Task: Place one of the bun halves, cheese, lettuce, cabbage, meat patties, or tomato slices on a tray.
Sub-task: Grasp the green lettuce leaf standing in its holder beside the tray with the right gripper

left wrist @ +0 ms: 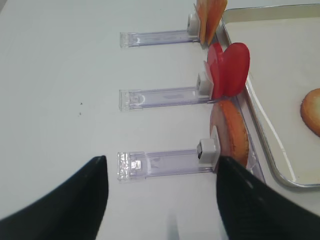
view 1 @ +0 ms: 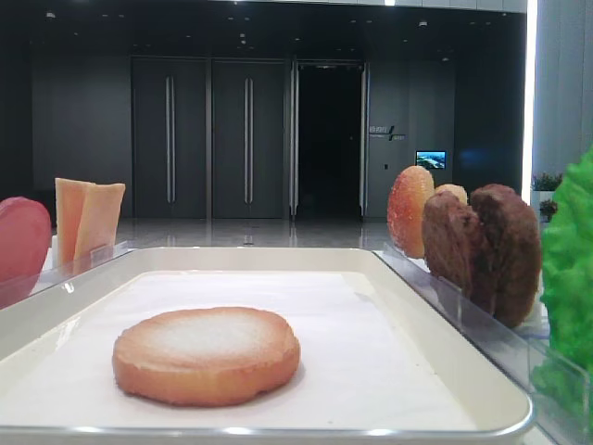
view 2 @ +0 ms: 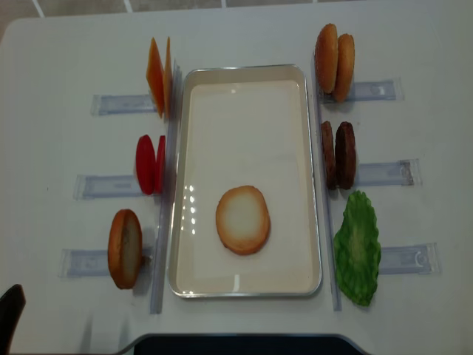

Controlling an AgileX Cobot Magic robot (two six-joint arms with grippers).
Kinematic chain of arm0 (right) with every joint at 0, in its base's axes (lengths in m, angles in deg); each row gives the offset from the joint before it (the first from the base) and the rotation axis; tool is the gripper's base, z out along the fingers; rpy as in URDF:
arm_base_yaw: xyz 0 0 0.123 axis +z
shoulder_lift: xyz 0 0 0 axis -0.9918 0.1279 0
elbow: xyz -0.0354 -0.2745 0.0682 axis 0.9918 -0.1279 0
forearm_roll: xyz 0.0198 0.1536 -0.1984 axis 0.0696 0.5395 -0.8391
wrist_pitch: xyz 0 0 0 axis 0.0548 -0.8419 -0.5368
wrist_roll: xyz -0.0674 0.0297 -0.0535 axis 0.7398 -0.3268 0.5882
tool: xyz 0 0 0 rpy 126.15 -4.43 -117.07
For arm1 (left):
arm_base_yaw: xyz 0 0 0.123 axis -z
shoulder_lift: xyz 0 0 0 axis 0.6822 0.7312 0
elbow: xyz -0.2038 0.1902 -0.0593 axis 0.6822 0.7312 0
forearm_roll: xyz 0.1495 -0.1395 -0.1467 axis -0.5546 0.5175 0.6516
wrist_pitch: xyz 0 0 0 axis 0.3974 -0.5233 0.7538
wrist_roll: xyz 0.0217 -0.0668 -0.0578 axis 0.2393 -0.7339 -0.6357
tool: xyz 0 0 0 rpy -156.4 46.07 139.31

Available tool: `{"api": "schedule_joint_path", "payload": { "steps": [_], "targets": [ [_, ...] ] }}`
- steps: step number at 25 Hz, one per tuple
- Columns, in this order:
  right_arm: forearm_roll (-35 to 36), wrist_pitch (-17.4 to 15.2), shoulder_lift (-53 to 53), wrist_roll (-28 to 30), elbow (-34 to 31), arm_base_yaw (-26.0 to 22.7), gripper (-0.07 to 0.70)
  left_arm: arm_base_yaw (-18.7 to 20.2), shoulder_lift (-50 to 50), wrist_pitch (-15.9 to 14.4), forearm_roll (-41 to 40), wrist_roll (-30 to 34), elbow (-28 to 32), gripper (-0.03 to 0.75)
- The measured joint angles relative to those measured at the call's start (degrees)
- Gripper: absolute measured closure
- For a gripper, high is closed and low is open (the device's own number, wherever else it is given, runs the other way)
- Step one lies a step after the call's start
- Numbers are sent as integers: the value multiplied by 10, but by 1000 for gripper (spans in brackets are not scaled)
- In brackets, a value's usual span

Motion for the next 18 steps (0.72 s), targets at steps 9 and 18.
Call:
{"api": "schedule_joint_path", "payload": {
  "steps": [9,18],
  "targets": [
    [0,0,0,0,0,0,107,0,0,0,1,0,0,198],
    [0,0,0,1,0,0,107,0,0,0,1,0,0,198]
  ]
}}
